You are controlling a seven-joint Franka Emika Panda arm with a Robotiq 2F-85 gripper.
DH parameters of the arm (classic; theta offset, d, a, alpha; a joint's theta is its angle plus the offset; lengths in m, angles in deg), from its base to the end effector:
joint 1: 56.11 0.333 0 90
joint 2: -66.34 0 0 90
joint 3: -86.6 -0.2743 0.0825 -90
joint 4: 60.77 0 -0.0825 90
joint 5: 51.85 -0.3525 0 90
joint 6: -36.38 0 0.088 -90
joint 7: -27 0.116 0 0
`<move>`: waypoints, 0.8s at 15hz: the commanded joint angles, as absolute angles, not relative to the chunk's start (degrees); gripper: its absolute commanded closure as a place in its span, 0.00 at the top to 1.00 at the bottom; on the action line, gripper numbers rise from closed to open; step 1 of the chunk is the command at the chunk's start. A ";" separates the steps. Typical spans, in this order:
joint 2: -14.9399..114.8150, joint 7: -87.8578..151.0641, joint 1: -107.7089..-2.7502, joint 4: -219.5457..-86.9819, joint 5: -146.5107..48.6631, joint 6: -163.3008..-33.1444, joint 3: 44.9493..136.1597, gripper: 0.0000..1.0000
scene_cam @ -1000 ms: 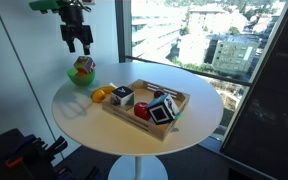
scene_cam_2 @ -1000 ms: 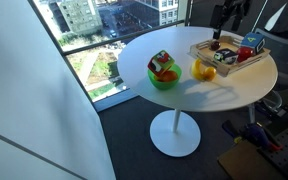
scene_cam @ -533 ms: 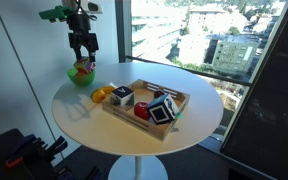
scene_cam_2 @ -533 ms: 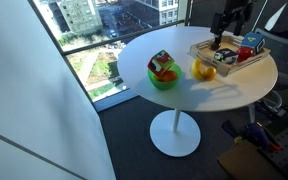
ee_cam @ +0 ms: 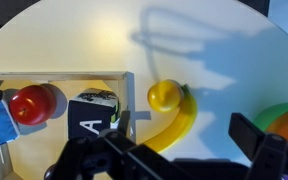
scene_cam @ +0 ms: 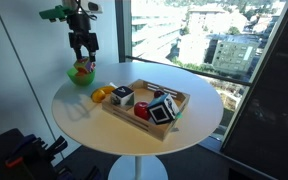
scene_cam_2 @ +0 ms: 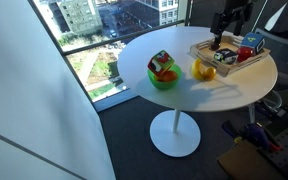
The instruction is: Put the right yellow fruit in the box
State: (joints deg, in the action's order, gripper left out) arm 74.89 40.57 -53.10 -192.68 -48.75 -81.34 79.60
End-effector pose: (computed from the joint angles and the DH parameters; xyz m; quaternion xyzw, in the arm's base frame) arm 0.4505 0.0761 0.3671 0.9981 -0.0184 -0.0422 0.0418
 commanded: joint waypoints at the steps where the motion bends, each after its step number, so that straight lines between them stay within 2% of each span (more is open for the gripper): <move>1: 73.89 40.79 -52.83 -192.42 -48.48 -81.17 80.02 1.00; 12: 65.73 39.67 -53.24 -192.56 -48.01 -86.77 82.27 1.00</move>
